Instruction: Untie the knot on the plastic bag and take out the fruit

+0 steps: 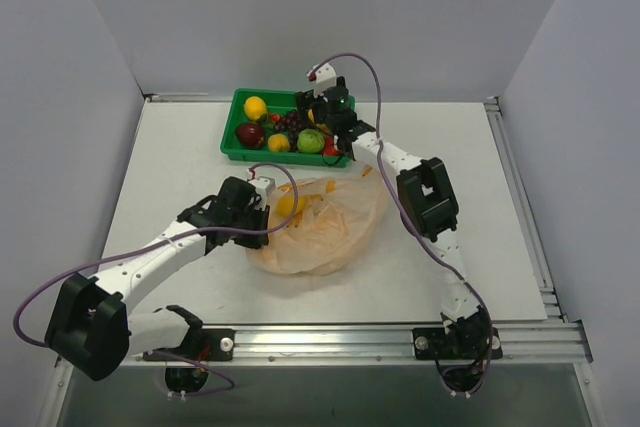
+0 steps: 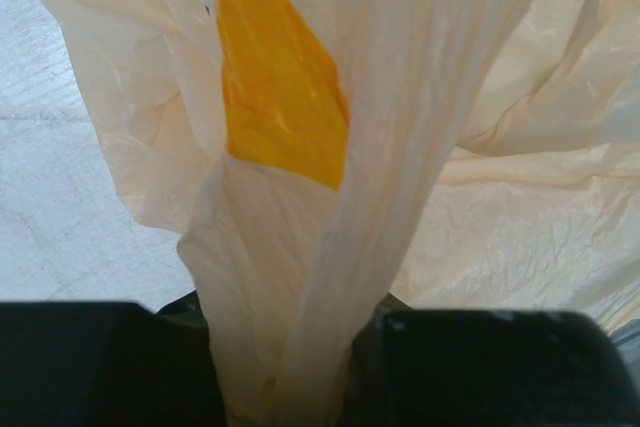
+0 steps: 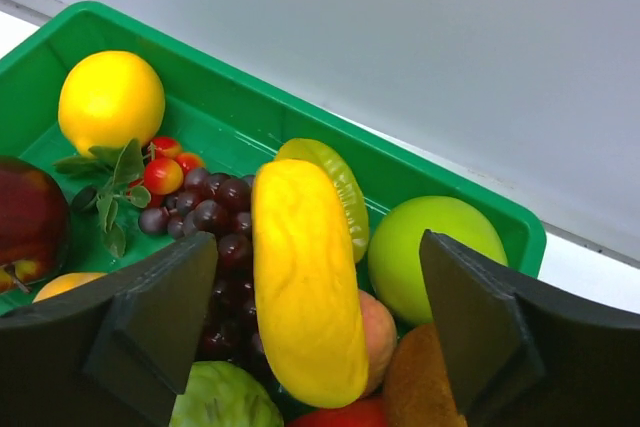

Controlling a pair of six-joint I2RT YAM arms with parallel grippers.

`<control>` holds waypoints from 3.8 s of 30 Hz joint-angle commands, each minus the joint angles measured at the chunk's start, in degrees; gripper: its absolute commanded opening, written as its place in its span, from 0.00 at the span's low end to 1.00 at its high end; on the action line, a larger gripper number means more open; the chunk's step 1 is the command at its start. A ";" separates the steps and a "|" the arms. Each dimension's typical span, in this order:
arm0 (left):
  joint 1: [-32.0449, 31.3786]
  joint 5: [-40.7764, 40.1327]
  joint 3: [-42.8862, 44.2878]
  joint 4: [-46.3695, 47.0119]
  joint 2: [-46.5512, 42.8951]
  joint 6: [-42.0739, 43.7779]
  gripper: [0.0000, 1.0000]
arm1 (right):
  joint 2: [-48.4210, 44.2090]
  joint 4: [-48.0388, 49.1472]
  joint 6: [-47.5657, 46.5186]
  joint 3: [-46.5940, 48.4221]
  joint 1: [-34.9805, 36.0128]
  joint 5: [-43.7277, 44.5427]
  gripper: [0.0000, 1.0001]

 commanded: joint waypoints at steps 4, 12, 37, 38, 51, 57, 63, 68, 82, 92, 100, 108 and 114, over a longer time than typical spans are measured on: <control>0.00 0.41 1.12 2.19 -0.04 0.74 0.27 | -2.78 2.55 -1.00 0.59 -0.16 1.63 0.91; 0.88 -3.27 1.30 1.75 -2.32 0.13 0.28 | -25.26 -2.53 -0.65 -18.22 0.46 -10.12 0.91; -2.63 -15.14 19.82 -4.66 -15.95 -0.57 0.88 | -62.46 -26.10 9.36 -56.20 10.38 -1.28 0.92; -5.68 -15.75 20.97 -4.93 -15.69 -1.36 0.88 | -62.55 -26.10 10.41 -57.08 10.82 -0.06 0.91; -25.49 -32.80 21.52 2.08 4.08 -10.67 0.64 | -62.82 -16.36 27.11 -68.85 11.18 3.30 0.74; -24.70 -42.02 12.40 3.15 8.40 -21.13 0.64 | -59.66 -10.29 32.91 -72.20 11.27 0.57 0.72; -20.57 -44.50 2.98 2.63 6.56 -29.66 0.63 | -56.76 -8.26 35.03 -74.40 11.53 -0.66 0.71; -17.23 -42.49 -4.06 2.45 2.08 -31.86 0.62 | -55.26 -8.44 36.26 -74.93 11.53 -0.75 0.70; -13.53 -37.74 -4.51 2.46 -6.19 -28.69 0.81 | -60.61 -13.52 28.03 -70.55 15.04 -4.17 0.71; -15.20 -38.61 2.61 0.52 -7.42 -32.40 0.83 | -64.76 -23.64 3.08 -58.69 15.31 -12.96 0.94; -15.03 -37.12 0.42 -1.33 -11.02 -33.36 0.83 | -52.81 -25.22 -4.60 -46.65 12.94 -26.03 1.00; -14.15 -36.59 -3.01 -2.56 -11.11 -33.97 0.83 | -36.73 -28.21 -9.53 -36.00 12.15 -33.62 1.00; -10.91 -35.98 -7.14 0.94 -9.18 -33.28 0.83 | -31.44 -29.09 -7.51 -32.04 11.10 -31.16 0.45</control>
